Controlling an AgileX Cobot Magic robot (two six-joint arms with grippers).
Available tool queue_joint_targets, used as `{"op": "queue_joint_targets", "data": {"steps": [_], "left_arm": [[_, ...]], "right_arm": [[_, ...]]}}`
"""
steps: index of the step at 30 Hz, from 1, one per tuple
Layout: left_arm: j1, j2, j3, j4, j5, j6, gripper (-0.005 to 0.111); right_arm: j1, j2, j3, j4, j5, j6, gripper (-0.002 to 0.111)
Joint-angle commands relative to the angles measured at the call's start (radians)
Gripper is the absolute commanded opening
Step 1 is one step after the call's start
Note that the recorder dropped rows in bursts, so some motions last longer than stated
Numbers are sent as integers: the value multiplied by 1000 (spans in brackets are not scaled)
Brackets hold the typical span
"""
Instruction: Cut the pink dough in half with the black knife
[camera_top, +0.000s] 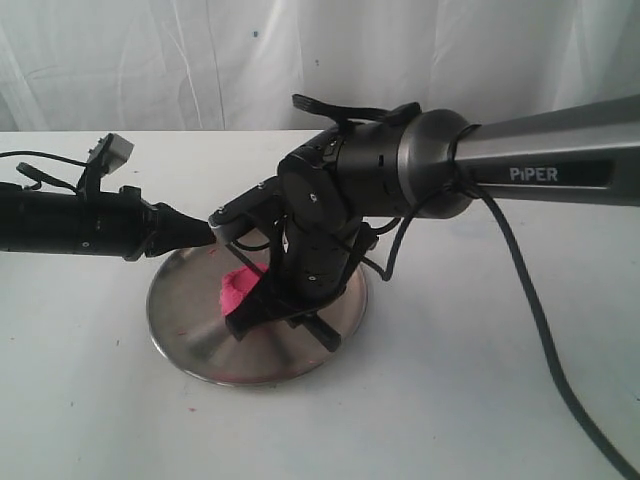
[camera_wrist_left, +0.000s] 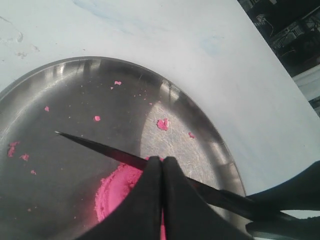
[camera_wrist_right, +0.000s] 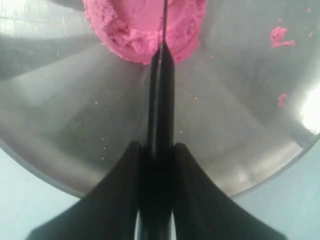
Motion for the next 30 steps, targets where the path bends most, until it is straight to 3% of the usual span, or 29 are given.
{"op": "queue_joint_targets", "data": {"steps": [1,22,30], "left_arm": [[-2,1,-5,-12,8,8,0],[-2,1,-5,-38,14,8,0],[-62,6,-6,-58,-61,40,0]], "right_arm": [[-4,-14,-1,8,-12,32,0],[-4,-14,58,86,-62,30,0],[-4,-14,58,86,-68,27,0]]}}
